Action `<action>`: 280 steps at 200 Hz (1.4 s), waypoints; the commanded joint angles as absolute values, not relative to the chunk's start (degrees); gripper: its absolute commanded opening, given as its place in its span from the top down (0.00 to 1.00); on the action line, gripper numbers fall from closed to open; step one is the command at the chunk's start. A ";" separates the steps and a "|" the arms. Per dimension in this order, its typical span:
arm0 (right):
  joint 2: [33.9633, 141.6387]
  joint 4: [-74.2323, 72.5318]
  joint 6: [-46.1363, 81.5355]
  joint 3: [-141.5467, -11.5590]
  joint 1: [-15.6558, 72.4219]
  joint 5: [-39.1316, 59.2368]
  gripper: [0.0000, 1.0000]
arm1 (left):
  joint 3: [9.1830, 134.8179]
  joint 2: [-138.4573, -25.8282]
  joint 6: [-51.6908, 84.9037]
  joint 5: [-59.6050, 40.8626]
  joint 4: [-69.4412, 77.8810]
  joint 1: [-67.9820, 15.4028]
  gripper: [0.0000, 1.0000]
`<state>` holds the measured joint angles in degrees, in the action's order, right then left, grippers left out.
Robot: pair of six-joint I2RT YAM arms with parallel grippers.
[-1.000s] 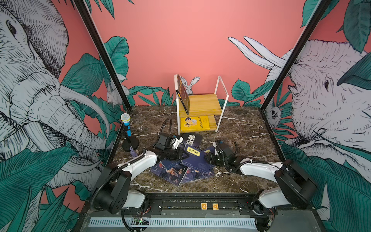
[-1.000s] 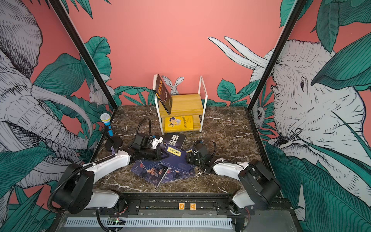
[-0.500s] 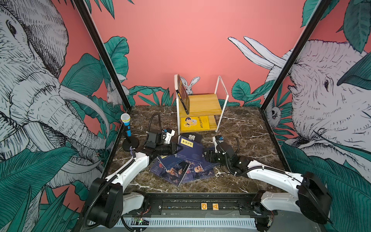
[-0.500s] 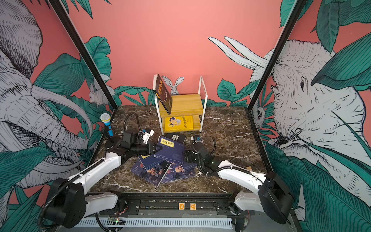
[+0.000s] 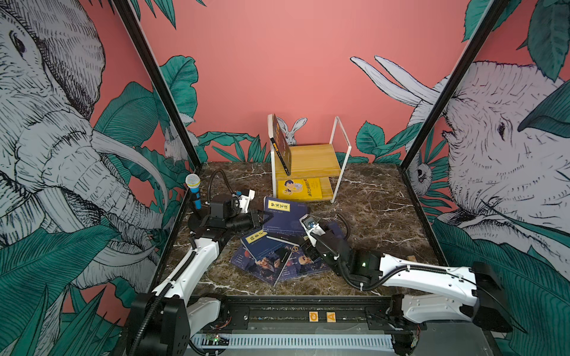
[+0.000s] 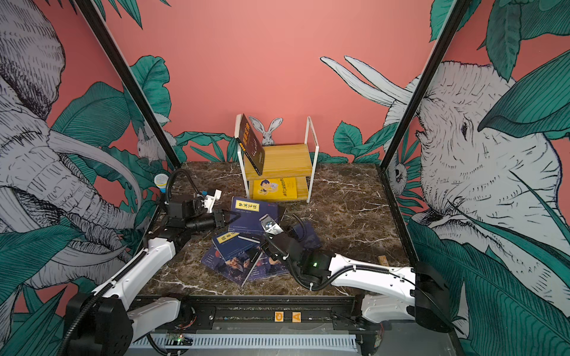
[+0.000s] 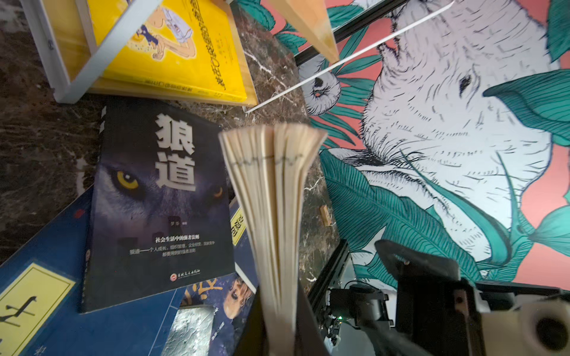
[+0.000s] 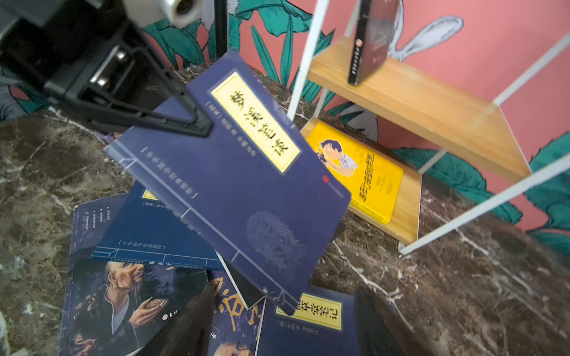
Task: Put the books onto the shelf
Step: 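Lift the blue book toward the shelf with the right gripper while the left draws back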
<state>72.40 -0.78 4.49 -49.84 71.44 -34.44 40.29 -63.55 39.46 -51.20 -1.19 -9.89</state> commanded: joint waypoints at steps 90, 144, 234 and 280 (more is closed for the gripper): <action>91.32 -23.76 -30.10 -56.68 78.95 -60.45 0.21 | 40.01 -60.92 42.39 -58.89 4.95 -9.09 1.00; 102.52 -58.93 -56.55 -55.82 78.84 -67.29 0.34 | 39.29 -60.47 41.01 -59.28 4.37 -9.18 1.00; 114.82 -80.86 -78.39 -61.71 76.43 -68.88 0.98 | 39.07 -59.77 39.04 -59.44 2.80 -9.17 1.00; 113.47 -80.85 -78.16 -58.74 75.50 -68.34 1.00 | 39.28 -59.67 37.43 -58.18 1.87 -8.80 0.81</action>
